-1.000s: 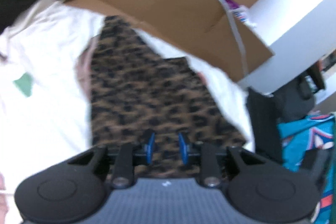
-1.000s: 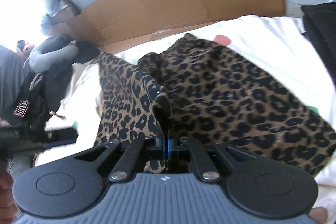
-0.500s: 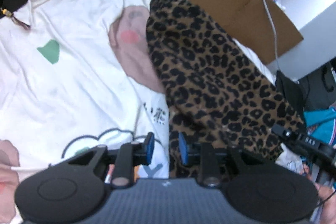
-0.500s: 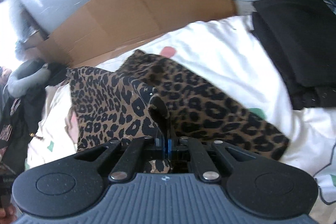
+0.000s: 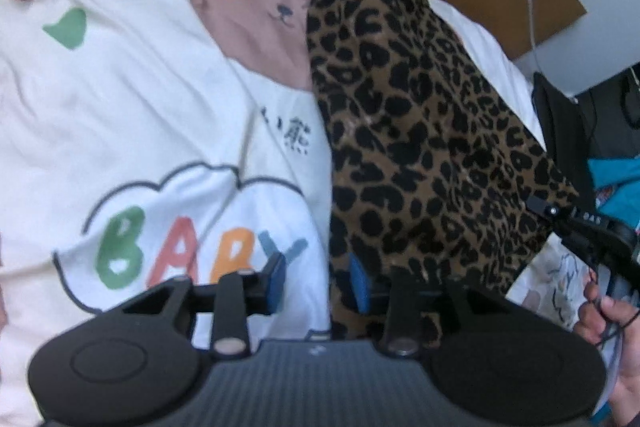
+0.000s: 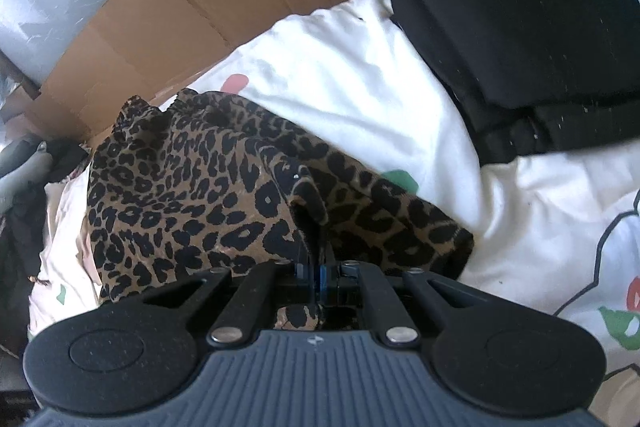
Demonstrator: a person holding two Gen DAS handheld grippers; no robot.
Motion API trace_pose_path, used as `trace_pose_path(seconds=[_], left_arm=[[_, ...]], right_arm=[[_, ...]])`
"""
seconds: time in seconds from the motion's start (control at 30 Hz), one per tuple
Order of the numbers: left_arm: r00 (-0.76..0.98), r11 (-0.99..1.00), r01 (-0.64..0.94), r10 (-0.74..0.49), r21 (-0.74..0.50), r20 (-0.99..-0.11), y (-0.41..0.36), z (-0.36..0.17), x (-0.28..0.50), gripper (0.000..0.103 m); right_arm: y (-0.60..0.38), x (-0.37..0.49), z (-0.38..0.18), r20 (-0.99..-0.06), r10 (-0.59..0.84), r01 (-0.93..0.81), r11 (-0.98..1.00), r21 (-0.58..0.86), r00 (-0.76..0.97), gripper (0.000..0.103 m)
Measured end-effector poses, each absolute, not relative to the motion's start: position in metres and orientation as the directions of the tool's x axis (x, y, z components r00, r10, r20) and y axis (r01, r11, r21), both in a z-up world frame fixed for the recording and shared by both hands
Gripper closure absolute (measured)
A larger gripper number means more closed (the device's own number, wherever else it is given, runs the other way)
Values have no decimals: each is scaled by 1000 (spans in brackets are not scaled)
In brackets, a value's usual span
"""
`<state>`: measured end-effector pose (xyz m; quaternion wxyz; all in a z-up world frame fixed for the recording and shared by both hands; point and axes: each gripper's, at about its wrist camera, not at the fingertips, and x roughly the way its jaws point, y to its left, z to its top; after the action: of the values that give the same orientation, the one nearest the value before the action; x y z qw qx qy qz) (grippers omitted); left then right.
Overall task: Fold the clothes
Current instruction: 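Lift the pants with both tools and fold them lengthwise onto themselves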
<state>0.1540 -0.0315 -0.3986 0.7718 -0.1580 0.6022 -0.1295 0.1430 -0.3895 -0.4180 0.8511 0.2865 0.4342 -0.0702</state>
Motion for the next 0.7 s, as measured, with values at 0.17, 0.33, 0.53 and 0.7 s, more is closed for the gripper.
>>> trace_pose_path(seconds=[0.17,0.33,0.53,0.7], left_arm=[[195,887,-6,-452,-462,-870,-36,-412,153,87],[206,895,66,-444,-441,-872,-39,-397,155,95],[205,895,103,-445,-433,-872,-41,-388,157,95],[209,891,139,-452,-431,-867,-43,-381,161,95]], right_arm=[[-396,140,-416,-772,125,385,810,442,624,103],[-405,129,-416,-771,118,413,788,456,626,103],[-412,118,-420,-773,113,437,769,466,624,103],[-416,109,-416,-769,99,457,754,472,631,103]])
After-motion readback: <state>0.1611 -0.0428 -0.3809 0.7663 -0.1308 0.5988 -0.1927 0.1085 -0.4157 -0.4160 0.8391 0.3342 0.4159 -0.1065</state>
